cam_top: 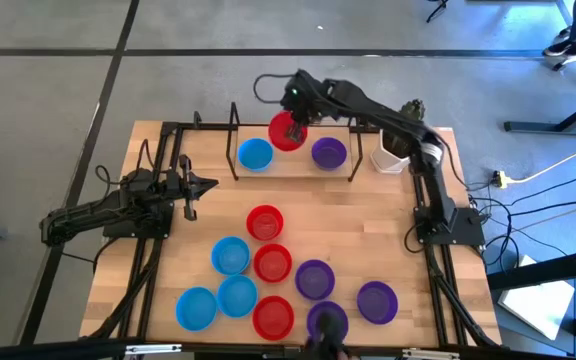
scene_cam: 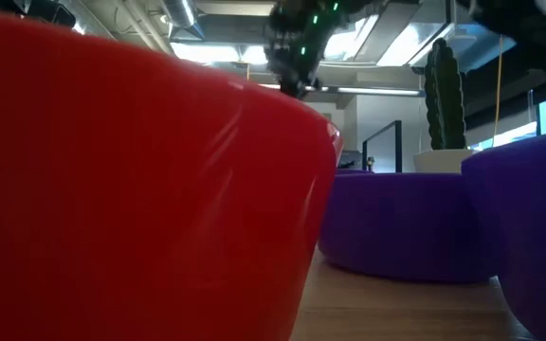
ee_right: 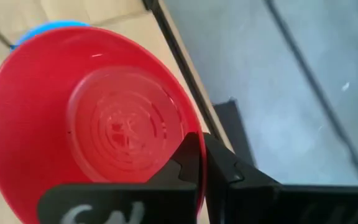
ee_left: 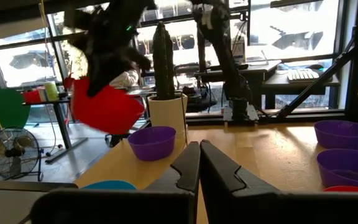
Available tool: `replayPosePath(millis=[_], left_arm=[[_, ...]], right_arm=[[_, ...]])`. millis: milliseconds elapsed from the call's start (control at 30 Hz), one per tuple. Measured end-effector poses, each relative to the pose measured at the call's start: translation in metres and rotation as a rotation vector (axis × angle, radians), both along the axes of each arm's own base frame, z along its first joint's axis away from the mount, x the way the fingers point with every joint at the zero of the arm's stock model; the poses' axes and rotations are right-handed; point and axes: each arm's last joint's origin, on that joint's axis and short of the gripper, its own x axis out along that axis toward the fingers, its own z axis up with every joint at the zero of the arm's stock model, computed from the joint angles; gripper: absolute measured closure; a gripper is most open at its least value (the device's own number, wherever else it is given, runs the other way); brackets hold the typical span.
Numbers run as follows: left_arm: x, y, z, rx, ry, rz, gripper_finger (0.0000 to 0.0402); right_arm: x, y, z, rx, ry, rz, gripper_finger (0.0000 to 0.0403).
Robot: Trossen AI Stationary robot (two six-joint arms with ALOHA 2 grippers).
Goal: Pick & Place Mini bowls
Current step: Put the red bowl on the shelf
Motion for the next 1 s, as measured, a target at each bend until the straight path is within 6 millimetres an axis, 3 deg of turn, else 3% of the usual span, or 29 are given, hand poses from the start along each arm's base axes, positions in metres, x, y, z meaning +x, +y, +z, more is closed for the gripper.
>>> replayPosePath(millis=[200,433,1000], left_arm=[[0.000,0.000,0.000,0.000,0.000,0.000,0.0393],[0.000,0.000,0.000,0.000,0.000,0.000,0.0397],[0.000,0.000,0.000,0.000,0.000,0.000,0.0394]], right_arm=[[0.007,-0.044,-0.044,0.078,0.070,-0.088,0.0400],[0.021,-0.060,-0.088,0.120,0.135,-0.100,0.0400],[0.025,-0.063,-0.097,0.154,0.120,-0.063,0.0395]])
